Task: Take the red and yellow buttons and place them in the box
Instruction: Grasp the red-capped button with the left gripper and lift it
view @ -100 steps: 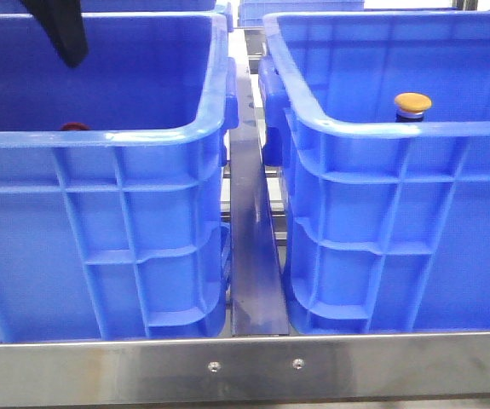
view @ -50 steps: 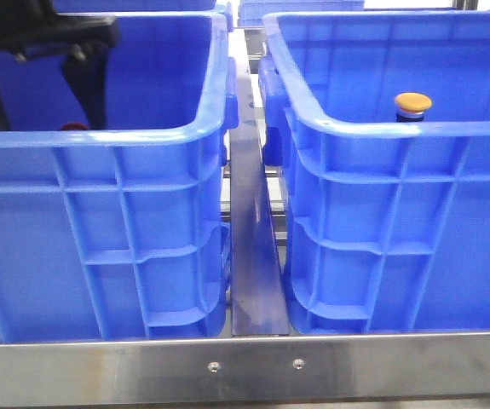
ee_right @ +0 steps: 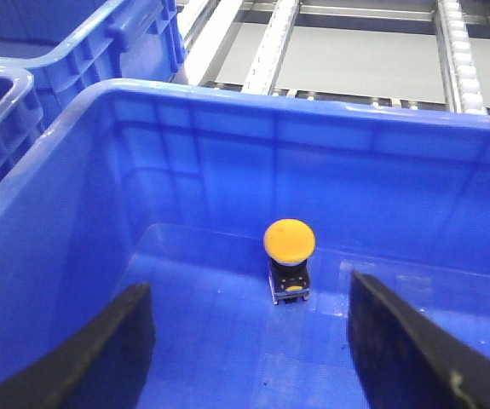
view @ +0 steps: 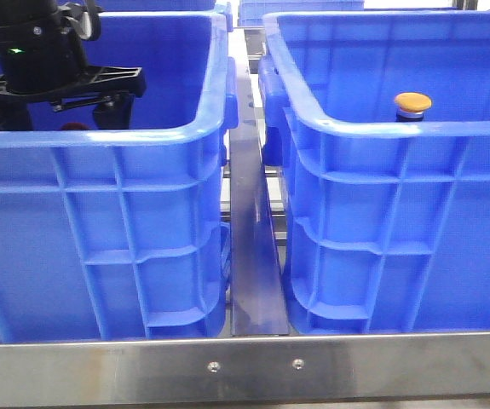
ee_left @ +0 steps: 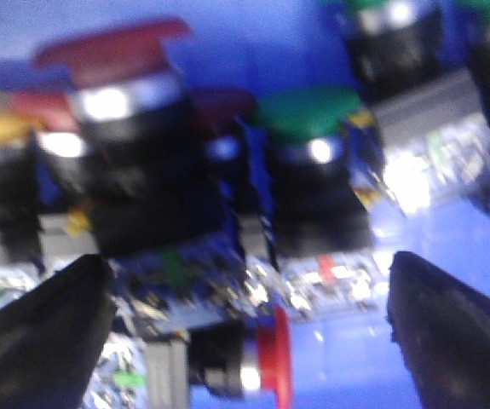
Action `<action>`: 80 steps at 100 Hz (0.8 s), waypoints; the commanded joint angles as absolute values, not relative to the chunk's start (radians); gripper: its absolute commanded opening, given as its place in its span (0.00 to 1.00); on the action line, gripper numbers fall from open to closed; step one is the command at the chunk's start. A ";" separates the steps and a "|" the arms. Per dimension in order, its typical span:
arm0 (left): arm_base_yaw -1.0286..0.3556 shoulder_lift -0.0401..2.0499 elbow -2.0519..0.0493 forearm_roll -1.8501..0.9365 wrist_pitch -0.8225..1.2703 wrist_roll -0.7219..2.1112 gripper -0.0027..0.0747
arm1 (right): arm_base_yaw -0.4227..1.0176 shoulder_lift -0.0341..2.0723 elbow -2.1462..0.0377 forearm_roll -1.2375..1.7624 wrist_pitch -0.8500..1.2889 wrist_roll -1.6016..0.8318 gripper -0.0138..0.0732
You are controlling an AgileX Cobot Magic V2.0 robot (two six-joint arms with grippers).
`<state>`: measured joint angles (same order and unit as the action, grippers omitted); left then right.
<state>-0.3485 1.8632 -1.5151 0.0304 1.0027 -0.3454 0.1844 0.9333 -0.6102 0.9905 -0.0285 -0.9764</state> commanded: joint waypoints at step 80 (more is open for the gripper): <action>-0.319 1.771 -1.548 0.039 0.946 -0.343 0.28 | 0.181 0.915 -0.636 0.991 -0.067 -0.982 0.74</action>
